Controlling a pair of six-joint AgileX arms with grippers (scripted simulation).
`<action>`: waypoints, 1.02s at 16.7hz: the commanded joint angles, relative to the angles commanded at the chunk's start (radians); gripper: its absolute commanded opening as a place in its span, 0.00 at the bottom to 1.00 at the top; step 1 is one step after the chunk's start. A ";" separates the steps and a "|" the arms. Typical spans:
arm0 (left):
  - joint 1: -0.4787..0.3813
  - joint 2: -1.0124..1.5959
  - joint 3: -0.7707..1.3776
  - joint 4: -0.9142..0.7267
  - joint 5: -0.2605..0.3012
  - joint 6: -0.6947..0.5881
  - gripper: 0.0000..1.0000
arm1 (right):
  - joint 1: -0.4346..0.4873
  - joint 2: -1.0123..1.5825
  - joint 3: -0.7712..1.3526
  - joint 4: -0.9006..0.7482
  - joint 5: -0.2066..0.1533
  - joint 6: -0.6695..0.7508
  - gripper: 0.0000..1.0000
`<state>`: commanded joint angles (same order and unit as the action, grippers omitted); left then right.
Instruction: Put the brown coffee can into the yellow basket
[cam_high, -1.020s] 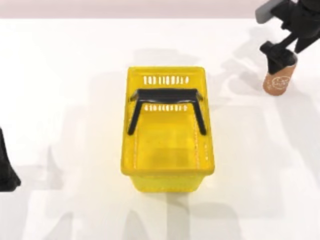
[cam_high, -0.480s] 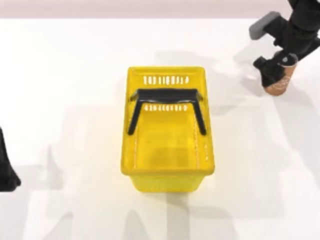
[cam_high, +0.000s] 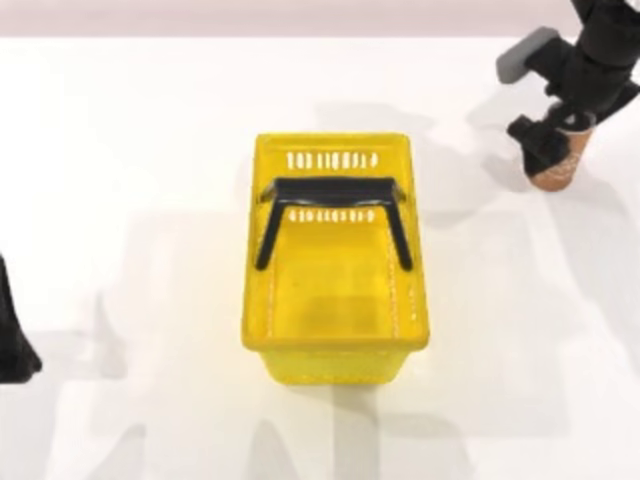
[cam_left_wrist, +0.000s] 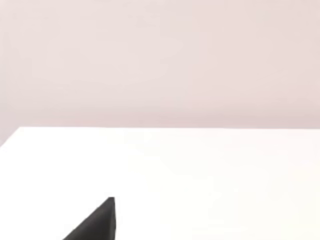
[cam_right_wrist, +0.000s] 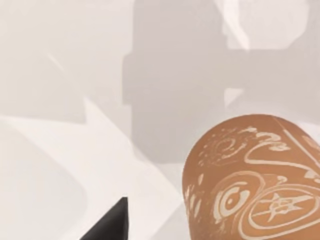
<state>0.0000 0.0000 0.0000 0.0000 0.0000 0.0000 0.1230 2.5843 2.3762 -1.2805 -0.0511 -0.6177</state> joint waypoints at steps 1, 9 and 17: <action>0.000 0.000 0.000 0.000 0.000 0.000 1.00 | 0.000 0.000 0.000 0.000 0.000 0.000 0.70; 0.000 0.000 0.000 0.000 0.000 0.000 1.00 | 0.000 0.000 0.000 0.000 0.000 0.000 0.10; 0.000 0.000 0.000 0.000 0.000 0.000 1.00 | 0.000 0.000 0.000 0.000 0.000 0.000 0.00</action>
<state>0.0000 0.0000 0.0000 0.0000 0.0000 0.0000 0.1230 2.5843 2.3762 -1.2805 -0.0511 -0.6177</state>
